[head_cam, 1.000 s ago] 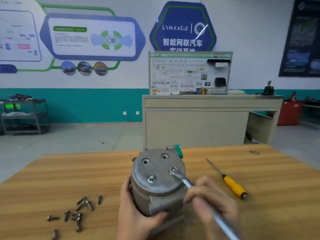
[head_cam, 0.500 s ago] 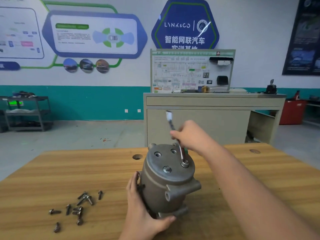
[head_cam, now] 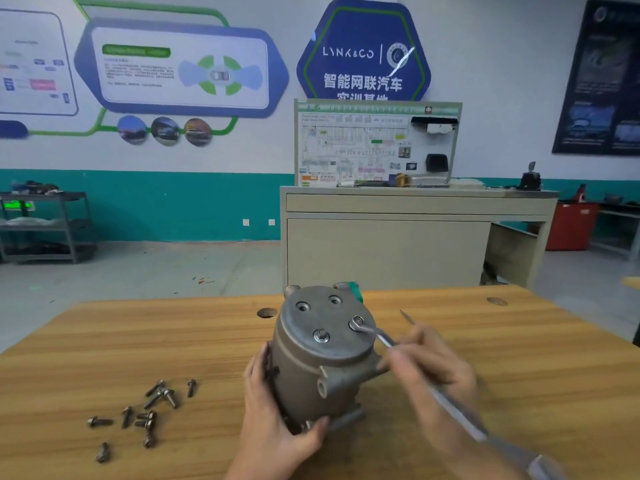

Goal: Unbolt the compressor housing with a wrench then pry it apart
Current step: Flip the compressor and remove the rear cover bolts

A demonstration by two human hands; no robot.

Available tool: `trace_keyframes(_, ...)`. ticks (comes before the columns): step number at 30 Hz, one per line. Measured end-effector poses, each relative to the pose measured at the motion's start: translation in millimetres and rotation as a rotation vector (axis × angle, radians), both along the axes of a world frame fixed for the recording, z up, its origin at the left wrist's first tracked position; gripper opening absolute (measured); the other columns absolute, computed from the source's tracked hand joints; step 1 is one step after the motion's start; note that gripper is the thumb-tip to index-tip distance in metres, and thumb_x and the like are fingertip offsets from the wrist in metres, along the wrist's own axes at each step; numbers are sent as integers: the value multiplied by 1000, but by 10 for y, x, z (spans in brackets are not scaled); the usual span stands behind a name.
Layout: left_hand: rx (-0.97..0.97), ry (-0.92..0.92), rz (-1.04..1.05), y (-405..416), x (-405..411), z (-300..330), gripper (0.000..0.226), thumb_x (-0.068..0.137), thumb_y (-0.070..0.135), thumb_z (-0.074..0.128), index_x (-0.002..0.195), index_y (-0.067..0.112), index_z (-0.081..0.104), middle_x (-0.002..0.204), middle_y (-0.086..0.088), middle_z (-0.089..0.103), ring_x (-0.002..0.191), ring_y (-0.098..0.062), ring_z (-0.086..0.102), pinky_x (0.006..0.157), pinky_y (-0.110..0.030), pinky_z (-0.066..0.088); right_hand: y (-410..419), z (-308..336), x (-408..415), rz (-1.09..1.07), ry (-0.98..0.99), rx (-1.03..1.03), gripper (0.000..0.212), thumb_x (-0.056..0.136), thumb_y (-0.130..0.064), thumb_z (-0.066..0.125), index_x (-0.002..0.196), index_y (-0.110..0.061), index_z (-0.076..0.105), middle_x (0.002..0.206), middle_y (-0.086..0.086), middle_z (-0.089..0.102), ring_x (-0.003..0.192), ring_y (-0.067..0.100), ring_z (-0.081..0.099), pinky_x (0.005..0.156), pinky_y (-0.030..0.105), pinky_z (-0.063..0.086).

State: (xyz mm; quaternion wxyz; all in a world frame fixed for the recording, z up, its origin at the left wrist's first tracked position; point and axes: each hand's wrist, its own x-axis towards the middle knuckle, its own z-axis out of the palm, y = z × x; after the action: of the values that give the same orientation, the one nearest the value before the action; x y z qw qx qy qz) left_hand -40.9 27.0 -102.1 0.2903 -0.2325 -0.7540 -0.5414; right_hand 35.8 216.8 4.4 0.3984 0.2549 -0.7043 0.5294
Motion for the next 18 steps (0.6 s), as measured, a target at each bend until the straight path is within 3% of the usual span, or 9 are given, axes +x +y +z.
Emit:
trace_keyframes(3,-9,1,-1,-9,-15,-1,120,48,58,78,142,54,2,146,7,19,138,-22,30,108,-56,34,189,62,-260,355,-461,-697,22,80,-23,58,79,-11,76,54,1,50,48,9,45,43,20,33)
trace_keyframes(5,-18,-2,2,2,-8,8,119,49,57,77,142,54,3,146,5,20,138,-21,30,108,-55,35,271,239,-527,389,-737,-841,14,79,-17,60,84,-6,67,46,-1,41,38,7,37,31,16,23)
trace_keyframes(7,-9,-8,0,6,3,22,118,49,56,78,142,52,5,145,2,22,138,-22,32,107,-55,36,299,447,-785,221,-896,-694,17,84,-18,67,74,-8,56,41,-5,38,31,5,31,28,13,19)
trace_keyframes(10,-20,11,1,4,12,53,115,52,59,77,144,46,8,146,3,22,138,-20,31,108,-53,35,138,787,-1026,-55,-903,-236,31,80,-27,75,67,-5,58,36,-6,42,28,5,31,30,16,23)
trace_keyframes(14,-26,19,-6,-12,27,88,114,53,50,78,142,46,8,145,-5,24,137,-26,32,108,-54,35,-419,1073,-898,-286,-651,438,27,81,-40,72,72,-14,70,40,-8,51,35,4,44,39,19,34)
trace_keyframes(18,-16,-27,-12,-31,54,81,114,52,51,79,141,35,9,144,-11,27,137,-27,33,108,-52,35,-657,870,-319,-278,-293,750,34,66,-68,58,70,-35,63,57,-15,55,56,-3,52,42,12,30)
